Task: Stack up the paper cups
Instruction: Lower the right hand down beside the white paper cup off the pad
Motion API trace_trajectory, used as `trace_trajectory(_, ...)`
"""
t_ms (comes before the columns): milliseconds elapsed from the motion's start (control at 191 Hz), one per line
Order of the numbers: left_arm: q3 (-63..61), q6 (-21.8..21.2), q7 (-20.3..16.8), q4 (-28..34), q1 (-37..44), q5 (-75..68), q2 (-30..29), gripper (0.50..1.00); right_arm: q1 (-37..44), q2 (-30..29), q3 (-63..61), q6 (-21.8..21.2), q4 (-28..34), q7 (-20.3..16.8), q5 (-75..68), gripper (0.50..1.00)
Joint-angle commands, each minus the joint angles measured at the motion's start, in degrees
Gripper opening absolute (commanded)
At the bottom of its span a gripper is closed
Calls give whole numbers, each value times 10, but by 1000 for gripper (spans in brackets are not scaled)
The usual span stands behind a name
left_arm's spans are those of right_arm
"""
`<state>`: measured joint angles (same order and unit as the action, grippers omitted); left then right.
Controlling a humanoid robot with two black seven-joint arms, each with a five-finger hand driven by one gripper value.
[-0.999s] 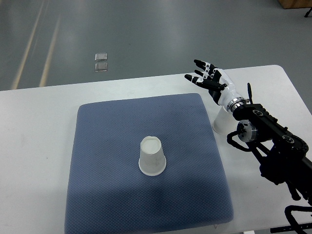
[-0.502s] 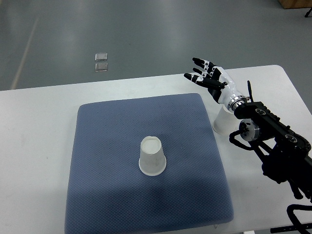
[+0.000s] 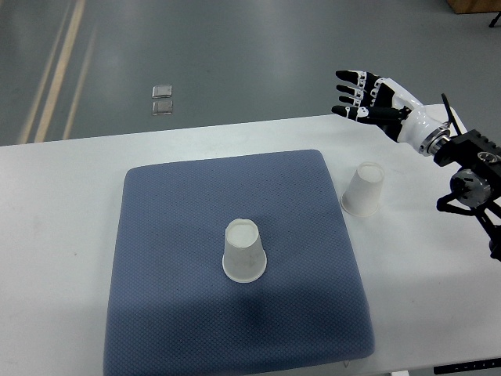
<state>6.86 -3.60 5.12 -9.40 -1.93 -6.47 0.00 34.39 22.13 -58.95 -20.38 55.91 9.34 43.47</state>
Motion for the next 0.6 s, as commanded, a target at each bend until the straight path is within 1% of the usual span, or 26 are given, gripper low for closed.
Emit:
trace_trajectory(0, 0, 0, 0, 0, 0, 0, 0, 1000, 2, 40, 22, -48, 7, 21, 34, 921)
trace_trajectory(84, 0, 0, 0, 0, 0, 1, 0, 1000, 2, 62, 33, -69, 12, 53, 77, 921)
trace_trajectory(225, 0, 0, 0, 0, 0, 1, 0, 1000, 2, 85, 40, -84, 30, 70, 160, 921)
trace_trajectory(487, 0, 0, 0, 0, 0, 1, 0, 1000, 1, 96, 64, -72, 48, 92, 339, 921)
trace_trajectory(597, 0, 0, 0, 0, 0, 1, 0, 1000, 1, 94, 67, -49, 48, 94, 406, 921)
